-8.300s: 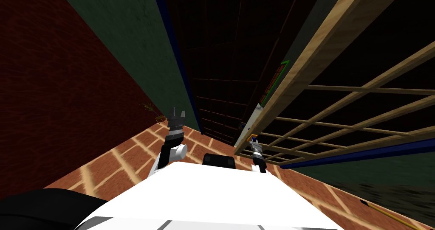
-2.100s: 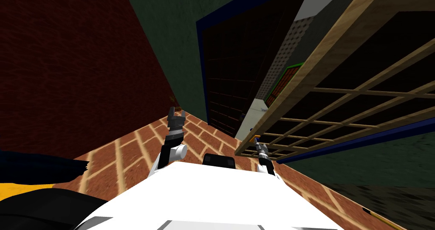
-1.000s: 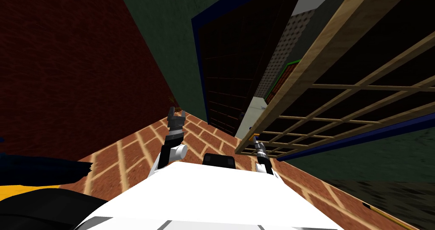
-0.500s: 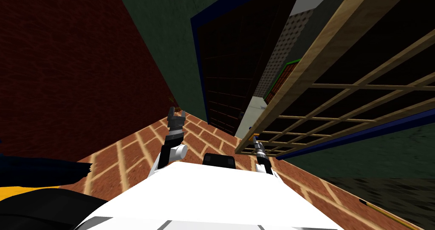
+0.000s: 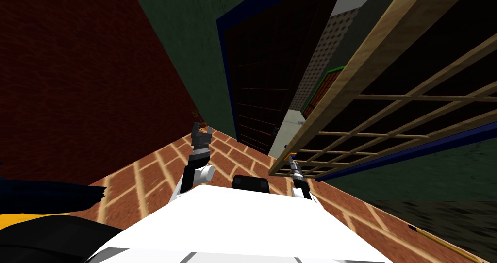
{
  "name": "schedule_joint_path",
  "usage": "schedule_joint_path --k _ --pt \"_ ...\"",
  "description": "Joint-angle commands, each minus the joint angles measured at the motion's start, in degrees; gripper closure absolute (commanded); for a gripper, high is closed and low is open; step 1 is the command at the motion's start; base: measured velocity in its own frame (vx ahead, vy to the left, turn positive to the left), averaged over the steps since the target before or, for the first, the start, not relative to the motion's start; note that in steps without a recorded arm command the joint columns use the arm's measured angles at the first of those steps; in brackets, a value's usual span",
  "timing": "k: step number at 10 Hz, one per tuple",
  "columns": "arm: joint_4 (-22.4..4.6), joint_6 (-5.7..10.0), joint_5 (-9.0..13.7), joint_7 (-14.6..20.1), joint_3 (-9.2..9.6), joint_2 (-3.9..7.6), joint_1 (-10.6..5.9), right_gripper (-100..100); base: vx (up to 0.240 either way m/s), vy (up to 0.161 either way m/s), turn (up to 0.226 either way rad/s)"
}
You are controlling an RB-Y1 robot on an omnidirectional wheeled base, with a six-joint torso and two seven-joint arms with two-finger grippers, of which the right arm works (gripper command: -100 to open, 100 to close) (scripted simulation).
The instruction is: Pull the door open
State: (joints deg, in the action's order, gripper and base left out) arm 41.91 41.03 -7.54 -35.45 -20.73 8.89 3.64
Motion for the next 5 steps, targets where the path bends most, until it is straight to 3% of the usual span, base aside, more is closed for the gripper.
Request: schedule_joint_path --k 1,5 --pt "-1.6 0.58 0.5 0.7 -1.02 0.90 -0.43 100 -0.002 0.007 -0.004" --pt "-2.0 1.65 -0.7 7.3 -0.55 1.17 -0.68 100 -0.017 0.000 -0.018"
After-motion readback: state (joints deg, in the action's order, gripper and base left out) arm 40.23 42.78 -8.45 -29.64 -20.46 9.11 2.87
